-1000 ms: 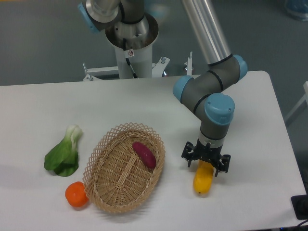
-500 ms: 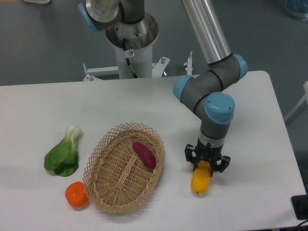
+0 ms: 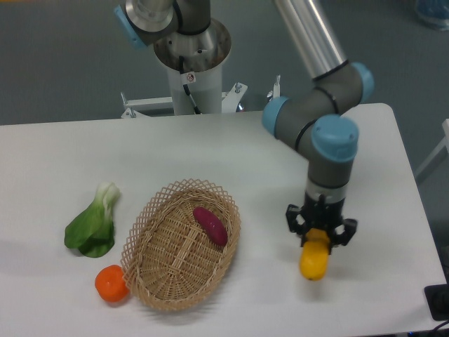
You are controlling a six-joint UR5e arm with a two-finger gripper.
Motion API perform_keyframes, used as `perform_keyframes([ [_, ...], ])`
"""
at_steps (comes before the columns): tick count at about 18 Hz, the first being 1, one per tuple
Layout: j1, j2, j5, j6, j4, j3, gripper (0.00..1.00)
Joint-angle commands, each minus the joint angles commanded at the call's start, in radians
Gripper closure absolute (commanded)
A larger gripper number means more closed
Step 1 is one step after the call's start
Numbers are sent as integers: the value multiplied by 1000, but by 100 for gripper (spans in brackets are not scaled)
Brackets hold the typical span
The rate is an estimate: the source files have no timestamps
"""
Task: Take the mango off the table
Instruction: 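Lift the grasped mango up off the table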
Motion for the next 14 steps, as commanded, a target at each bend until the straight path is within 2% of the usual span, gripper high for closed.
perform_keyframes([
  [2,8,9,2,0,-34,35,56],
  [5,23,28,0,5,-132,103,56],
  [8,55,57,-3,20,-279,167,56],
  [10,75,77,-11,41,-343,186,56],
  [12,115,89,-11,75,-385,174,56],
  [14,130,110,-23,118,-431,187,59],
])
